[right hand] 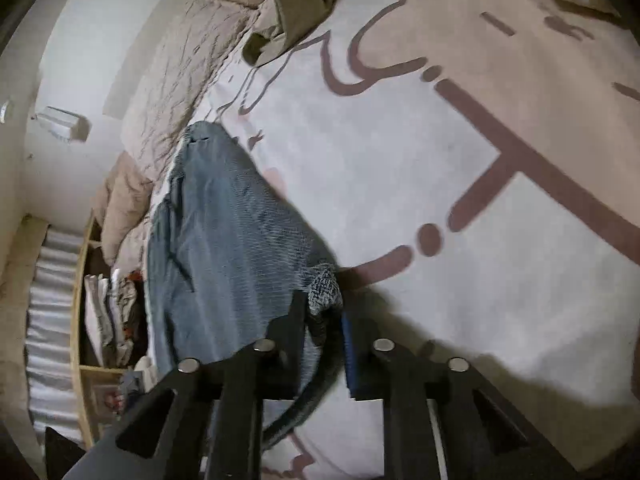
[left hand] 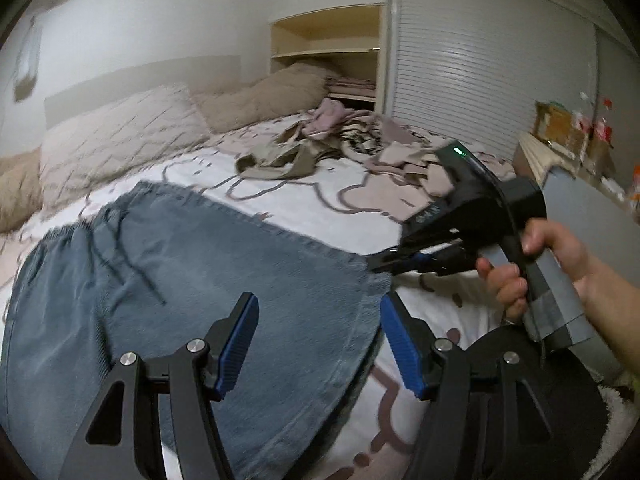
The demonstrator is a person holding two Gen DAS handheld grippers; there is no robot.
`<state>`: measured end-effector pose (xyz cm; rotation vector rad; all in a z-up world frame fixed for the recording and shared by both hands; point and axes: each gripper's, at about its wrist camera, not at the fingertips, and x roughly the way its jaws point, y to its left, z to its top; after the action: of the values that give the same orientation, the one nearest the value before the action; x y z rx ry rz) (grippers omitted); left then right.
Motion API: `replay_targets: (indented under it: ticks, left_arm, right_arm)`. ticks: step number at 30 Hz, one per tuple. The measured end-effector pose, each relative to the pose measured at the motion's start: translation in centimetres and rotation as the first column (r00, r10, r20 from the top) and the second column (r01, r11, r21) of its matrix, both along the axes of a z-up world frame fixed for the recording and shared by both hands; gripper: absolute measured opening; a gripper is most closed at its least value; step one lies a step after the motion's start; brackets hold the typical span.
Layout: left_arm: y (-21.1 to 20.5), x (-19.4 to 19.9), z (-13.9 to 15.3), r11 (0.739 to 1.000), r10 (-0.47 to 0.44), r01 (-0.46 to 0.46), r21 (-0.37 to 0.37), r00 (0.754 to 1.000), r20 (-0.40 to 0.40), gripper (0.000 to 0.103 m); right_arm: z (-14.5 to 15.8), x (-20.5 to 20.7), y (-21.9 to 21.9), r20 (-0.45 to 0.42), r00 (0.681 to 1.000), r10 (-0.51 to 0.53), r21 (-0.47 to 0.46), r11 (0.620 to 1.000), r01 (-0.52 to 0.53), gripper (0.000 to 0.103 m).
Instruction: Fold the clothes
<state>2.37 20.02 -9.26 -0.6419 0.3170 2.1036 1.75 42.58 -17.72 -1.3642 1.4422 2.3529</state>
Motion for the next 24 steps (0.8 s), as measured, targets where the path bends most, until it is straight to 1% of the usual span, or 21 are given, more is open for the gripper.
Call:
replay_targets:
  ticks: [3,6,8,9,13,14,17,20,21,22,23,24]
  left_arm:
    - [1.4,0.9,0.1,1.000,-0.008,0.008,-0.004,0.999,-0.048,0.063]
    - [2.8,1.3,0.3,1.000,-0.004,0.003,-0.006,0.996,-0.090,0.063]
    - [3.7,1.7,0.4,1.000,-0.001,0.000,-0.008,0.993,-0.118,0.063]
    - [4.2,1.8,0.4,1.000,0.000,-0.002,-0.009,0.991,-0.132,0.063]
    - [4.8,1.1,0.5,0.996,0.084,-0.086,-0.005,0.980,-0.183,0.063]
    - [4.8,0.7,0.5,0.994,0.104,-0.106,-0.001,0.979,-0.176,0.063]
    - [4.8,0.0,0.3,0.993,0.122,-0.121,0.014,0.982,-0.144,0.061]
    - [4.9,-0.1,0.0,0.991,0.135,-0.135,0.012,0.978,-0.160,0.053]
    - [5.0,-0.2,-0.1,0.990,0.141,-0.141,0.014,0.976,-0.164,0.046]
    - [4.9,-0.3,-0.1,0.988,0.152,-0.151,0.017,0.975,-0.164,0.035]
    - [4.7,-0.5,-0.1,0.986,0.168,-0.166,0.023,0.973,-0.158,0.029]
    - [4.6,-0.8,-0.1,0.983,0.183,-0.181,0.027,0.972,-0.148,0.016]
  right_arm:
    - [2.7,0.3,-0.7,-0.076,0.996,0.052,0.007,0.999,-0.051,0.014]
    - [5.4,0.2,-1.8,-0.139,0.983,0.118,0.033,0.993,-0.114,0.014]
    - [7.1,-0.3,-2.8,-0.159,0.971,0.176,0.070,0.983,-0.167,0.014]
    - [7.8,-0.5,-3.3,-0.168,0.964,0.205,0.088,0.977,-0.193,0.014]
    - [9.2,-2.0,-5.2,-0.168,0.938,0.303,0.112,0.951,-0.287,0.014]
    - [9.3,-2.3,-5.6,-0.166,0.934,0.316,0.109,0.947,-0.302,0.014]
    - [9.4,-2.9,-6.3,-0.165,0.922,0.352,0.086,0.936,-0.342,0.014]
    - [9.6,-3.2,-6.9,-0.166,0.911,0.378,0.065,0.926,-0.373,0.014]
    - [9.6,-3.3,-7.1,-0.167,0.907,0.386,0.062,0.922,-0.381,0.014]
    - [9.8,-3.3,-7.2,-0.169,0.905,0.391,0.073,0.920,-0.384,0.014]
    - [9.9,-3.2,-7.4,-0.171,0.902,0.396,0.085,0.918,-0.387,0.014]
    - [10.0,-3.2,-7.5,-0.173,0.900,0.400,0.096,0.916,-0.389,0.014]
